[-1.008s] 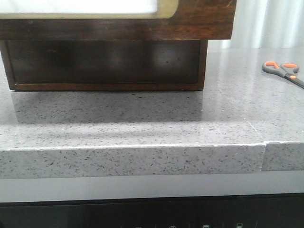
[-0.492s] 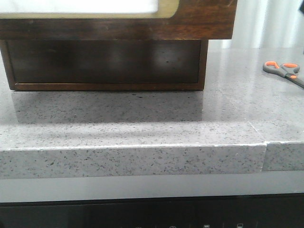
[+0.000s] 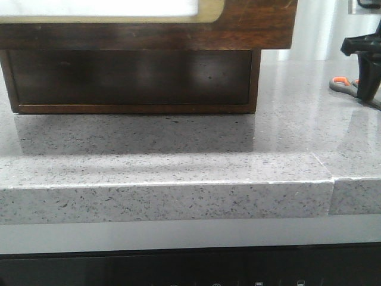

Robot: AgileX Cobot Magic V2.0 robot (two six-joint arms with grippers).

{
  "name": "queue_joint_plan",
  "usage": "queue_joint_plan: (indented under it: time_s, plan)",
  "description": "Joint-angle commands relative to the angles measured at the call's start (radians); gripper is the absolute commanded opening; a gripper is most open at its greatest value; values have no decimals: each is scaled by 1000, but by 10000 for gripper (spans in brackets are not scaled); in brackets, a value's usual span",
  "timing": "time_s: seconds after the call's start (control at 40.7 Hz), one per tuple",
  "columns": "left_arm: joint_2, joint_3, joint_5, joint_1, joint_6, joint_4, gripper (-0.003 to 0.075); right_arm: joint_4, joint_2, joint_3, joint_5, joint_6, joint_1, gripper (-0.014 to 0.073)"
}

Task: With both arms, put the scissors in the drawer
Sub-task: 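Lower the right gripper onto the grey-and-orange scissors and grasp them, then carry the scissors with the right gripper into the open drawer and release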

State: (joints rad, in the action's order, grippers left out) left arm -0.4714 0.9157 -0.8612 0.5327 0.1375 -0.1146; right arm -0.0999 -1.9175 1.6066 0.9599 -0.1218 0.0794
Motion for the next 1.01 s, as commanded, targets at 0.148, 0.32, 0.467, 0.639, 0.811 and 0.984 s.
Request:
queue_joint_plan:
  time_s: [0.148, 0.32, 0.467, 0.639, 0.811, 0.984]
  plan:
    - [-9, 34, 69, 9, -10, -16, 482, -7, 0, 80, 22, -8, 6, 304]
    - [-9, 34, 69, 9, -10, -16, 482, -6, 0, 80, 30, -8, 6, 160]
    - [-9, 34, 69, 9, -10, -16, 482, -6, 4, 80, 33, -8, 6, 101]
    - [-9, 34, 69, 9, -10, -16, 480, -7, 38, 80, 33, -8, 6, 101]
    - [-9, 34, 69, 9, -10, -16, 480, -7, 116, 80, 24, -8, 5, 101]
    - [-9, 34, 69, 9, -10, -16, 480, -7, 234, 80, -4, -9, -8, 101]
